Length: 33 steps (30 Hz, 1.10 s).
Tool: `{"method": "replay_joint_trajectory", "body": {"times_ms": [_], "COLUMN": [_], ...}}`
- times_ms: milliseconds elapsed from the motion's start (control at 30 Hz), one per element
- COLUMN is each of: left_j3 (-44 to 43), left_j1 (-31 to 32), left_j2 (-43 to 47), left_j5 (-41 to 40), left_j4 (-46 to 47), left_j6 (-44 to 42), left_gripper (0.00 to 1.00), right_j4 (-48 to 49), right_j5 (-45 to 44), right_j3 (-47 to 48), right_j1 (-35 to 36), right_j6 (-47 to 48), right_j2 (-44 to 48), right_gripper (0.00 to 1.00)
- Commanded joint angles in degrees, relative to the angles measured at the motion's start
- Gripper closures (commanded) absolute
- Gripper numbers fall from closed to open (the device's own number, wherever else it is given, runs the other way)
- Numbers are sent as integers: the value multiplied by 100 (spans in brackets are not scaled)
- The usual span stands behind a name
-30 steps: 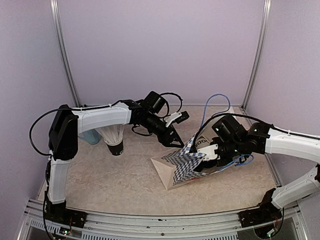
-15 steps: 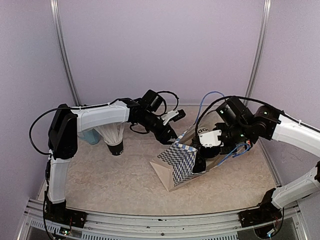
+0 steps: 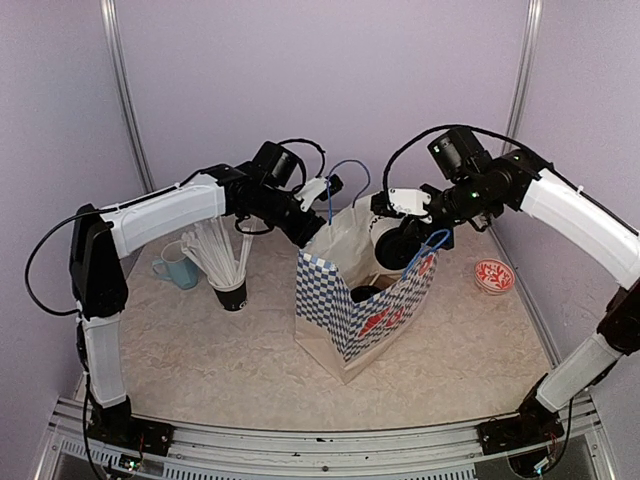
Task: Pack the takeout coffee
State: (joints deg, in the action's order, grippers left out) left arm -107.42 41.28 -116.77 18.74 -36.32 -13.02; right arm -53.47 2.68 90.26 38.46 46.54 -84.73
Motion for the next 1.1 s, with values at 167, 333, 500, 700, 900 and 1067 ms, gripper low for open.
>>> {"method": "replay_joint_trajectory", "body": {"times_ms": [167,333,500,700,900,1067], "left_j3": [-7,-67,52,168,249,360], "left_j1": [-146,-128,207,729,941,942], "left_j2": [1411,1837,2264,2357,2240,2238], "left_j5": [-1597,-2033,-2204,-2528,-2595,-2527], "left_j4": [-48,17,133,152,252,337], "left_j6": [657,975,1107,1143,1109,1047], "left_gripper": [35,34,33,32,32,32], "right_j4": [-922,-943,-995,-1280,-2530,-2539], "right_j5": [2150,2865,3313,3920,4730,4419], "right_j3": [1476,2500,2914,2145,852,-779], "right_j1": [-633,-1091,-1845,-3452,-4841,-4944], "right_j6": [-945,-1280,-1470,-1745,-1306,-1028], "right_j2": [-492,-649,-536,-253,-356,224], "right_gripper": [100,100,100,100,100,100]}}
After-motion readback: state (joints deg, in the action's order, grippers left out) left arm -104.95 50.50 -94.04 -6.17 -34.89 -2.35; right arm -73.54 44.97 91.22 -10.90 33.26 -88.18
